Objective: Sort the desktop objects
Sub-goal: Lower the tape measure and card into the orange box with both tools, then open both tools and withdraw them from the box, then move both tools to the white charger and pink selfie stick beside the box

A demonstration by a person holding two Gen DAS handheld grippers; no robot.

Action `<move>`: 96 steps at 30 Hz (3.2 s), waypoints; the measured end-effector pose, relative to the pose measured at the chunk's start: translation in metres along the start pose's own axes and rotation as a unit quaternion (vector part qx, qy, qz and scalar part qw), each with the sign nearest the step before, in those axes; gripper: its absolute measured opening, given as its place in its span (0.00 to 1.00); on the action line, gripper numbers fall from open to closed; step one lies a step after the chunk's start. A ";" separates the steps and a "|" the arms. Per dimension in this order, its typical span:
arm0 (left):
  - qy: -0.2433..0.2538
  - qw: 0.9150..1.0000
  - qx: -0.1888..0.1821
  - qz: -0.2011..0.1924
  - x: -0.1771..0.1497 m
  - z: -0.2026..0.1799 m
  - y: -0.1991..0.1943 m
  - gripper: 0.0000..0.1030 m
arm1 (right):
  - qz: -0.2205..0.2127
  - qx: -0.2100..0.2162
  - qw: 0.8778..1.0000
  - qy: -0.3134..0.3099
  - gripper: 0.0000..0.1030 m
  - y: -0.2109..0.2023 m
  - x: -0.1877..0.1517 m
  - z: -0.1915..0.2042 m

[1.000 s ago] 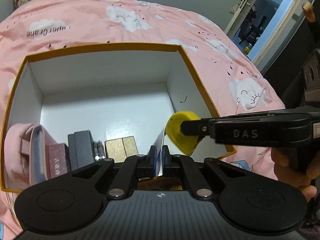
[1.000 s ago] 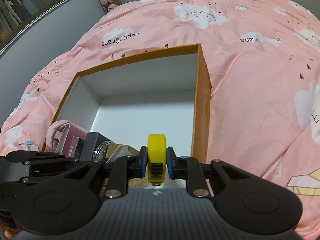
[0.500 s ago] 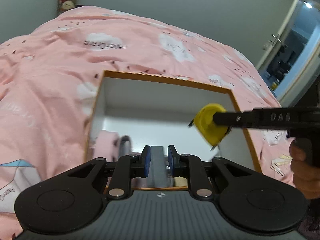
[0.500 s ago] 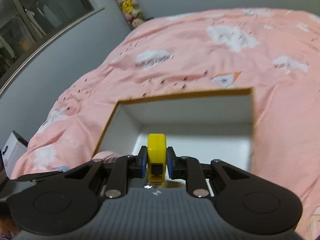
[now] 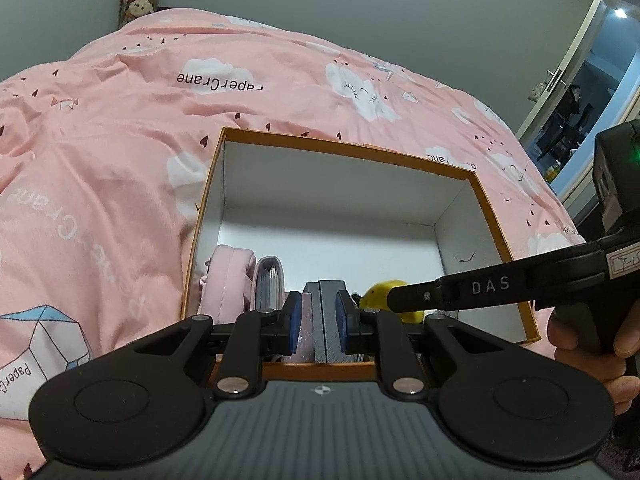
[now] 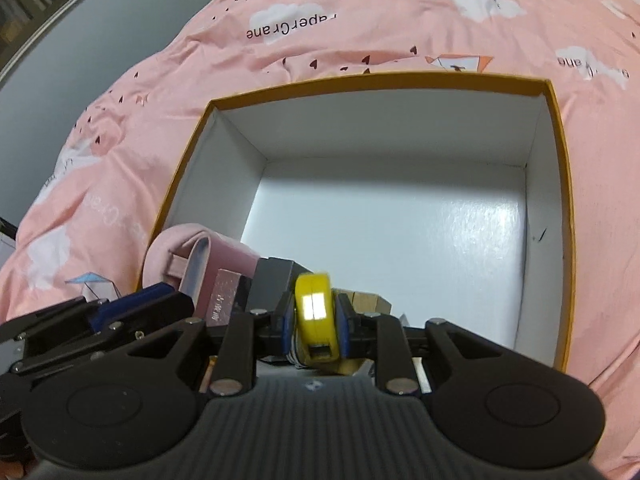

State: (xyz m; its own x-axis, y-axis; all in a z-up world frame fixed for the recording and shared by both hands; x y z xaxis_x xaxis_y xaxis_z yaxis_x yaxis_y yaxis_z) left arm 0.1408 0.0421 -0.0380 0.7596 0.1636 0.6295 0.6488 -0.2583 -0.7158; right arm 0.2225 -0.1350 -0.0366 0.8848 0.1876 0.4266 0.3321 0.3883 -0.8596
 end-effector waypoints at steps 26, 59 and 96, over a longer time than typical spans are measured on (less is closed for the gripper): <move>0.002 1.000 -0.018 0.008 -0.003 -0.006 0.003 0.19 | 0.054 -0.044 0.996 -0.054 0.19 0.022 0.020 -0.008; 0.123 0.986 -0.084 0.075 -0.059 -0.074 -0.008 0.30 | -0.095 -0.041 0.993 0.052 0.37 -0.091 -0.119 -0.079; 0.098 0.991 0.059 0.065 -0.066 -0.055 -0.012 0.17 | -0.047 0.031 0.995 0.076 0.56 -0.043 -0.121 -0.080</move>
State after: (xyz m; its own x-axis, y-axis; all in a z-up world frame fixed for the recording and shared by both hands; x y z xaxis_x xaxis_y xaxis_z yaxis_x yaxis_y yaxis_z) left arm 0.0801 -0.0177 -0.0543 0.8215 -0.0544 0.5675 0.5551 -0.1510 -0.8180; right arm 0.1269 -0.2463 -0.0740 0.8912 0.0108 0.4535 0.3997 0.4541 -0.7963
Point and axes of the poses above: each gripper's, at about its wrist camera, not at the fingertips, and y roughly the way its jaws point, z to its left, x to its top, the point moved 3 cm from there along y, roughly the way its jaws point, and after that the axes turned 1 degree about x, right-handed, at the moved point
